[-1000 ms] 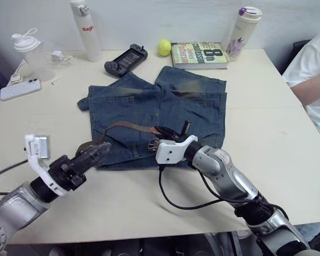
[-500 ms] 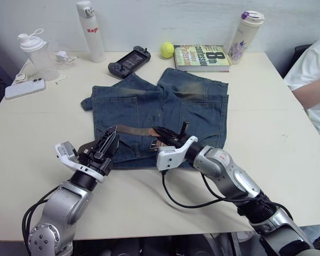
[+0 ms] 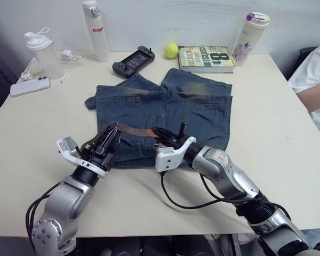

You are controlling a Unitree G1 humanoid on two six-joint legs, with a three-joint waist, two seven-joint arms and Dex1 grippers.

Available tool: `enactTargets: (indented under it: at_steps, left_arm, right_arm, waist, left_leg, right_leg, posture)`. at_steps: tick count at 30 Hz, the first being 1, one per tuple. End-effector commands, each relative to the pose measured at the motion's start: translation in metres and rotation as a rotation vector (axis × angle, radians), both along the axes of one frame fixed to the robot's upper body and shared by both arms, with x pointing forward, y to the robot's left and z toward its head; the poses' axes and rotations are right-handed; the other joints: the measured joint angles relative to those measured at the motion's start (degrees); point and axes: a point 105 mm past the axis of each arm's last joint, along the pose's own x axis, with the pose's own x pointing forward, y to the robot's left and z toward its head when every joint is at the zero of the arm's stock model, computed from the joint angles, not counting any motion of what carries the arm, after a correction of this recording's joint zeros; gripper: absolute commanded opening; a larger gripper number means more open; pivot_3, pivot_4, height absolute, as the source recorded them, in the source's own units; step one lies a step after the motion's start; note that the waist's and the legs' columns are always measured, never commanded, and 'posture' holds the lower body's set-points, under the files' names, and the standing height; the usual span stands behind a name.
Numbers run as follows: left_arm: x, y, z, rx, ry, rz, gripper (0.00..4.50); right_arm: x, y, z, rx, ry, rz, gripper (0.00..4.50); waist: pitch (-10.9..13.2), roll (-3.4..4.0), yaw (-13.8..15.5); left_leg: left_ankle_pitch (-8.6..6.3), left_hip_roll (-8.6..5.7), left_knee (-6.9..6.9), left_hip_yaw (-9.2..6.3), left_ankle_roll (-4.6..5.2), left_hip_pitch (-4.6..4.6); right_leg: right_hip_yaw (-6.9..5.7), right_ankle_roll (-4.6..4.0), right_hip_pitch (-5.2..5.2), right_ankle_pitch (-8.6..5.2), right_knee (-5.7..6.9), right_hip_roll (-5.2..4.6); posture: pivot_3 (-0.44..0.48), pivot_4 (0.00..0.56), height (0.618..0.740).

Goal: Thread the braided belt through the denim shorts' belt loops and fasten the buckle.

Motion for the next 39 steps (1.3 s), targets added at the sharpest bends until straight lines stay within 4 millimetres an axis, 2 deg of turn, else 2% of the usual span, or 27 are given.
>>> enactTargets:
  at_steps: [1, 2, 5, 6, 20, 25, 28, 33, 39]
  left_arm:
    - [-0.001, -0.003, 0.008, -0.008, -0.029, -0.013, 1.84]
    - [0.000, -0.002, 0.008, -0.013, -0.026, -0.009, 1.61]
    - [0.001, -0.003, 0.008, -0.013, -0.028, -0.017, 0.18]
    - [0.002, -0.004, 0.008, -0.007, -0.029, -0.024, 0.03]
    - [0.008, -0.013, 0.015, 0.015, -0.026, -0.053, 0.03]
    - [0.002, -0.020, 0.024, 0.129, -0.090, -0.114, 0.03]
    - [-0.002, -0.023, 0.032, 0.125, -0.130, -0.117, 0.95]
    - [0.004, -0.022, 0.030, 0.112, -0.082, -0.092, 3.10]
    - [0.013, -0.013, 0.005, 0.159, 0.037, -0.082, 3.10]
  right_arm:
    - [-0.003, -0.002, 0.010, 0.028, -0.030, 0.004, 0.00]
    - [-0.003, -0.001, 0.010, 0.029, -0.031, 0.004, 0.00]
    - [-0.004, -0.001, 0.011, 0.031, -0.031, 0.008, 0.00]
    - [-0.005, -0.001, 0.010, 0.031, -0.029, 0.010, 0.00]
    - [-0.007, -0.001, 0.009, 0.036, -0.012, 0.015, 0.00]
    - [-0.007, -0.001, 0.008, 0.039, -0.006, 0.013, 0.00]
    - [-0.007, -0.002, 0.008, 0.040, -0.005, 0.010, 0.00]
    - [-0.007, -0.002, 0.007, 0.037, -0.005, 0.009, 0.00]
    - [-0.008, -0.001, 0.009, 0.028, -0.016, 0.019, 0.00]
  waist:
    - [0.00, 0.00, -0.02]
    - [0.01, 0.01, -0.01]
    - [0.00, 0.01, -0.01]
    - [0.00, 0.01, -0.01]
    - [0.01, 0.01, 0.01]
    - [0.03, 0.04, 0.00]
    - [0.03, 0.04, -0.01]
    - [0.03, 0.04, 0.00]
    - [0.05, 0.08, 0.00]
  left_leg:
    - [0.00, 0.00, -0.01, 0.00, 0.00, -0.01]
    - [0.00, 0.00, -0.02, 0.00, 0.00, 0.00]
    - [0.00, 0.00, -0.02, 0.00, 0.00, 0.00]
    - [0.00, 0.00, -0.02, 0.00, 0.00, 0.00]
    - [0.00, 0.00, -0.06, -0.02, -0.01, -0.01]
    - [0.02, -0.01, -0.11, -0.02, -0.04, -0.01]
    - [0.02, -0.01, -0.13, -0.02, -0.04, -0.01]
    - [0.02, -0.01, -0.14, -0.03, -0.04, -0.01]
    - [0.03, -0.01, -0.18, -0.04, -0.05, -0.01]
  right_leg:
    - [0.00, 0.00, 0.00, 0.00, -0.01, 0.00]
    - [0.00, 0.00, 0.00, 0.00, -0.03, -0.01]
    - [0.00, 0.00, 0.01, 0.00, -0.03, 0.00]
    - [0.00, 0.00, 0.01, 0.00, -0.03, 0.00]
    - [-0.01, 0.00, 0.01, 0.00, -0.10, 0.00]
    - [-0.01, 0.00, 0.01, 0.00, -0.14, 0.00]
    - [-0.01, 0.00, 0.01, 0.00, -0.18, 0.00]
    - [-0.01, 0.00, 0.02, 0.00, -0.22, 0.00]
    - [-0.01, 0.00, 0.02, 0.00, -0.24, 0.00]
  posture:
    - [0.000, 0.150, 0.740]
    - [0.000, 0.150, 0.740]
    - [0.000, 0.150, 0.740]
    - [0.000, 0.150, 0.740]
    - [0.000, 0.150, 0.740]
    - [0.000, 0.150, 0.740]
    - [0.000, 0.150, 0.740]
    - [0.000, 0.150, 0.740]
    - [0.000, 0.150, 0.740]
